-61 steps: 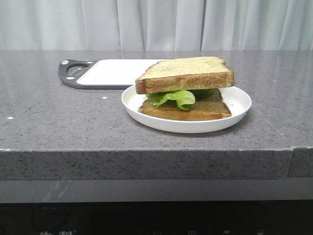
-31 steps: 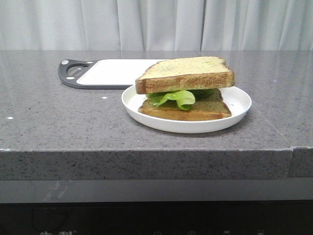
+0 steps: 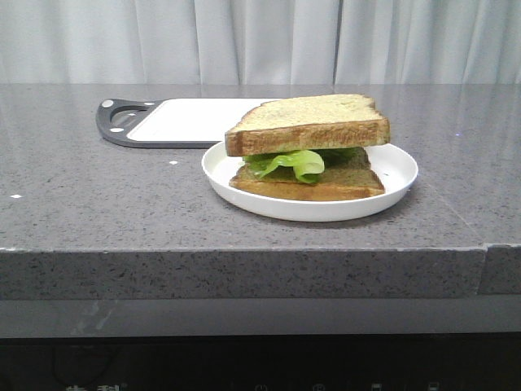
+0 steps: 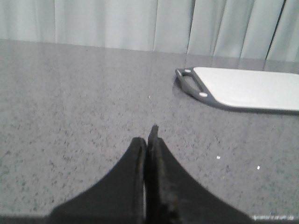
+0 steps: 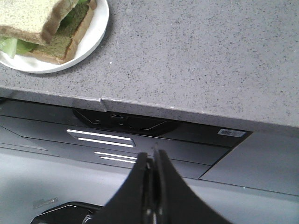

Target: Left arm grabs bread, right arm adds lettuce

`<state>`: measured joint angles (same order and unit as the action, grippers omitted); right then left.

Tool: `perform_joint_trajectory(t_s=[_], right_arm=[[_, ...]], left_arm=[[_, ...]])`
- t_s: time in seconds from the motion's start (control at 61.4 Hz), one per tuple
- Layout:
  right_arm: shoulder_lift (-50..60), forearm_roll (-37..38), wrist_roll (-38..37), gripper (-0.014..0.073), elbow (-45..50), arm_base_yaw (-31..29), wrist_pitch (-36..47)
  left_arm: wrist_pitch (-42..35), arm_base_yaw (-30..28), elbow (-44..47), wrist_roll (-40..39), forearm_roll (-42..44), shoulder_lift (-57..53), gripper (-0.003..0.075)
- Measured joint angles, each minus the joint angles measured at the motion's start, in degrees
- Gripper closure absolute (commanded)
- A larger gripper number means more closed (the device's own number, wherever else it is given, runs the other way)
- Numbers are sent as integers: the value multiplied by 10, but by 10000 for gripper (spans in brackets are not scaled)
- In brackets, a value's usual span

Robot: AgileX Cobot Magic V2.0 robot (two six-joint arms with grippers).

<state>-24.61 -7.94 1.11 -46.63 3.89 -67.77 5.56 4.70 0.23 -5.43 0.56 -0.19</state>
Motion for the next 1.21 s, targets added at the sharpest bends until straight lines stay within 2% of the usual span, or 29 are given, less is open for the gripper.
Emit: perform_joint_trajectory(t_s=[0.244,1.092,1.206], right_arm=[[1,0,0,711,0,0,0],[1,1,0,711,0,0,0],[18,1,0,711,22,0,44]], left_arm=[[-25,0,0,0,0,0,741],[-27,0,0,0,-1,0,741],[-27,0,0,0,-1,0,741]])
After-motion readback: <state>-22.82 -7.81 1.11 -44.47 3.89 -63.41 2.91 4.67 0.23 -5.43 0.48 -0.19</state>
